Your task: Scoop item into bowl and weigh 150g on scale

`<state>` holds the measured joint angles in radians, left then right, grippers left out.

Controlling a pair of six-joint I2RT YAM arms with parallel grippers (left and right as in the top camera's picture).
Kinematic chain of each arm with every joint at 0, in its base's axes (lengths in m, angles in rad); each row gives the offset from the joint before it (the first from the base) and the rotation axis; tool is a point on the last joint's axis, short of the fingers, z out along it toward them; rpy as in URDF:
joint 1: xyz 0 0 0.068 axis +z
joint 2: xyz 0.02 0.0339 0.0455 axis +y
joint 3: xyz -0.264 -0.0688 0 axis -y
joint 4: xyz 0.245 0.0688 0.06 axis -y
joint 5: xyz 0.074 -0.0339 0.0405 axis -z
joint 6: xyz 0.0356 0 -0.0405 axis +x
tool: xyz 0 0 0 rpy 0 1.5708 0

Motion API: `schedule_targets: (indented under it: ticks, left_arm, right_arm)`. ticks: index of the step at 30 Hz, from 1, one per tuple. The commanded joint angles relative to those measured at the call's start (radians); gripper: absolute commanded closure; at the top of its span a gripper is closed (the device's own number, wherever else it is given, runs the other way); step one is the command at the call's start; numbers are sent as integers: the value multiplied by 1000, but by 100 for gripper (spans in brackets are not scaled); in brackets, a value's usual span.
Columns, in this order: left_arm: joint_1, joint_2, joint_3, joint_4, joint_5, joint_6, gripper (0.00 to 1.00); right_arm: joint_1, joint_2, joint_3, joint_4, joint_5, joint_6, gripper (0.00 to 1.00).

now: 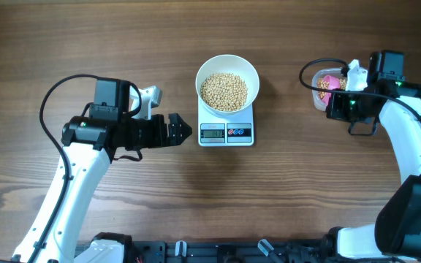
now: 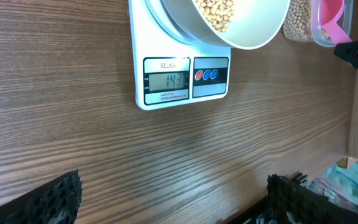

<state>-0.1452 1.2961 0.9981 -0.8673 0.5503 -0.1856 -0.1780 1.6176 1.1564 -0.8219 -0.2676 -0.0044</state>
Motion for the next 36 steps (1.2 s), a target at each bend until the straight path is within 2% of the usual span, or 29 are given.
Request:
schedule_targets:
  ticks: [1,13,18,25,31,36]
  left_arm:
    - [-3,-2,23,3,13,-2,0]
    - [-4,-2,23,3,13,-2,0]
    - [-4,-2,23,3,13,-2,0]
    - [-3,-2,23,3,13,-2,0]
    - [-3,-2,23,3,13,-2,0]
    - [-4,-2,23,3,13,-2,0]
  right_arm:
    - [-1,16,6,6,-49,64,96]
    - [-19,16,6,6,-117,87,96]
    - [-71,15,6,6,-134,117,96]
    - [-172,15,6,20,-311,112,96]
    - [-232,15,6,-3,-335,111,96]
    - [-270,15,6,-9,-418,64,96]
